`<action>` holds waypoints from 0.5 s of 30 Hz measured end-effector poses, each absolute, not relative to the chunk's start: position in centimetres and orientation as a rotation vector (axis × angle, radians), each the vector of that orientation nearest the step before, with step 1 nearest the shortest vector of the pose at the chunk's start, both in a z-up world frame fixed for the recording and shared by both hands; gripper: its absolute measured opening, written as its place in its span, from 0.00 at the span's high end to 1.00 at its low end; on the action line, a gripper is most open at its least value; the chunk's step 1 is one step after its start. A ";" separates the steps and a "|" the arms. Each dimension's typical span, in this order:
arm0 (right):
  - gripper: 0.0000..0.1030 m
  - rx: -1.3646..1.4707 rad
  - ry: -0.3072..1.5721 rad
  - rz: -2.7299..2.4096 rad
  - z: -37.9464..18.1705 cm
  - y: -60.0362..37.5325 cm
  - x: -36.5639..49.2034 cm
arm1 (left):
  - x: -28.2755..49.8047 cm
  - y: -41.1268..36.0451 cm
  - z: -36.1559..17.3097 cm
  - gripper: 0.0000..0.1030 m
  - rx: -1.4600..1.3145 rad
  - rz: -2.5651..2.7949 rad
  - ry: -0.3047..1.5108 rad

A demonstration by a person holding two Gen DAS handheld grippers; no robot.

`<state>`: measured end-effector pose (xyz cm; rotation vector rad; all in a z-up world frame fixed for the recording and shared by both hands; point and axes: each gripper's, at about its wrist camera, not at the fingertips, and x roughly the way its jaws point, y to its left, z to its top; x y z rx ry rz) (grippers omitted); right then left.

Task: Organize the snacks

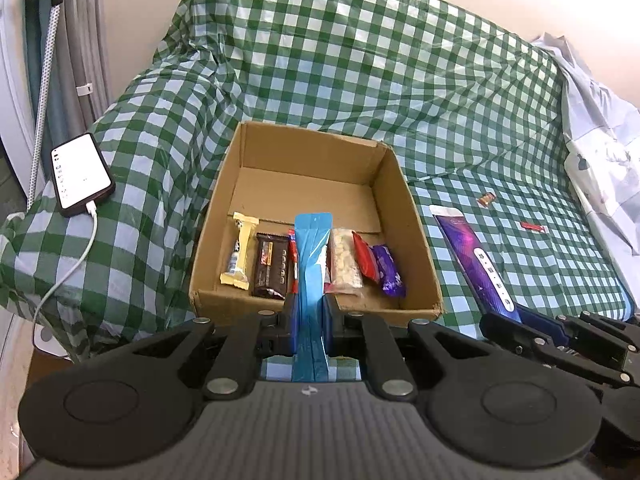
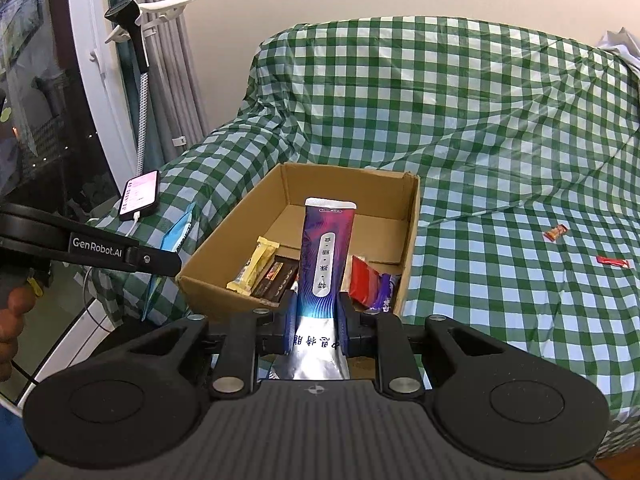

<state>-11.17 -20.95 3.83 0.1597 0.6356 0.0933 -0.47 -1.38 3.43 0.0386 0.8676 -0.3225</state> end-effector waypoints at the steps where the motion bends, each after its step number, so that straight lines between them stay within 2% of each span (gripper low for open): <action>1: 0.79 0.161 0.636 0.093 3.8 -21.0 -10.9 | 0.0 -1.4 3.5 0.88 0.038 -0.321 0.873; 15: 0.79 0.160 0.660 0.099 3.3 -21.9 -5.0 | 7.1 -3.0 2.2 0.88 0.075 -0.261 0.939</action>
